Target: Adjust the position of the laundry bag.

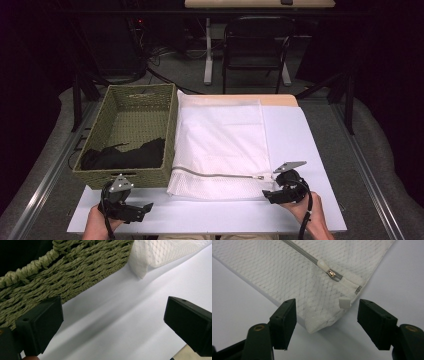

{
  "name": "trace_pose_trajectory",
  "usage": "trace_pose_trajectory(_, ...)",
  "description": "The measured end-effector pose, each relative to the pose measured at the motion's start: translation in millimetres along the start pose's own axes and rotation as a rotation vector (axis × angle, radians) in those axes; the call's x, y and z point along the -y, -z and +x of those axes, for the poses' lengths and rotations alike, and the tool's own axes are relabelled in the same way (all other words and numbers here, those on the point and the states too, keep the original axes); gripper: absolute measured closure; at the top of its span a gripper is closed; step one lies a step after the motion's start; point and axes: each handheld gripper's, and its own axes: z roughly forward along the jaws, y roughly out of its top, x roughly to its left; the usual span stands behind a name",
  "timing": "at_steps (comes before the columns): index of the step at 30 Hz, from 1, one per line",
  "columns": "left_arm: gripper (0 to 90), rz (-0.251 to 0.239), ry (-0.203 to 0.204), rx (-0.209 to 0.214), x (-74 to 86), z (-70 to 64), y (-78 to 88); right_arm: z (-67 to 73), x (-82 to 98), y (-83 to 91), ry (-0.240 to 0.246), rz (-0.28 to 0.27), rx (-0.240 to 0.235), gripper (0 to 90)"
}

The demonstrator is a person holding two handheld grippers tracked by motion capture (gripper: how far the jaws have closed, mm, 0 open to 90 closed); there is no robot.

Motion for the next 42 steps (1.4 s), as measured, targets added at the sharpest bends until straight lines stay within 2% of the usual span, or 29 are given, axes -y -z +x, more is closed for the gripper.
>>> trace_pose_trajectory(10,3.9,0.007,-0.002,0.005,0.6,-0.9,-1.0,7.8,0.0,-11.0,0.072,0.045,0.022,48.9)
trace_pose_trajectory(12,4.1,0.009,-0.007,0.006,0.6,-0.8,-0.9,8.8,0.3,-12.5,0.078,0.054,0.028,54.6)
trace_pose_trajectory(13,4.6,0.013,-0.011,0.01,0.8,-1.1,-1.3,9.7,0.5,-13.2,0.089,0.061,0.034,61.3)
trace_pose_trajectory(14,4.8,0.013,-0.011,0.01,0.8,-1.1,-1.3,9.7,0.5,-13.2,0.089,0.061,0.034,61.3)
trace_pose_trajectory(19,4.8,0.021,-0.036,0.022,0.3,-5.0,-2.3,13.2,2.4,-17.9,0.125,0.09,0.046,77.1)
trace_pose_trajectory(20,4.8,0.021,-0.036,0.022,0.3,-5.0,-2.3,13.2,2.4,-17.9,0.125,0.09,0.046,77.1)
trace_pose_trajectory(21,4.9,0.024,-0.034,0.025,0.4,-5.6,-2.6,14.0,2.8,-17.8,0.124,0.09,0.052,82.0)
trace_pose_trajectory(25,4.9,0.021,-0.038,0.033,0.4,-6.3,-2.8,13.6,3.3,-16.7,0.132,0.088,0.062,85.3)
trace_pose_trajectory(28,2.7,0.002,-0.055,0.049,-0.5,-8.4,-0.4,14.5,3.5,-12.6,0.139,0.084,0.068,85.5)
trace_pose_trajectory(29,2.8,0.002,-0.066,0.04,-1.2,-10.1,-0.3,14.4,3.7,-11.4,0.148,0.085,0.065,85.6)
trace_pose_trajectory(35,7.8,0.001,-0.091,0.052,-4.2,-20.3,-2.7,12.2,6.6,-6.8,0.144,0.086,0.069,85.8)
trace_pose_trajectory(37,9.9,0.001,-0.096,0.084,-5.2,-23.1,-5.3,10.9,8.4,-4.9,0.134,0.09,0.068,85.9)
trace_pose_trajectory(39,13.0,0.005,-0.1,0.089,-5.8,-25.4,-7.1,9.4,10.3,-2.9,0.126,0.09,0.068,85.9)
trace_pose_trajectory(40,14.5,0.011,-0.128,0.093,-7.9,-30.7,-10.6,7.9,11.3,-1.8,0.125,0.088,0.065,85.9)
trace_pose_trajectory(42,15.5,0.018,-0.151,0.08,-10.6,-35.9,-14.3,6.0,13.5,1.0,0.116,0.091,0.073,85.9)
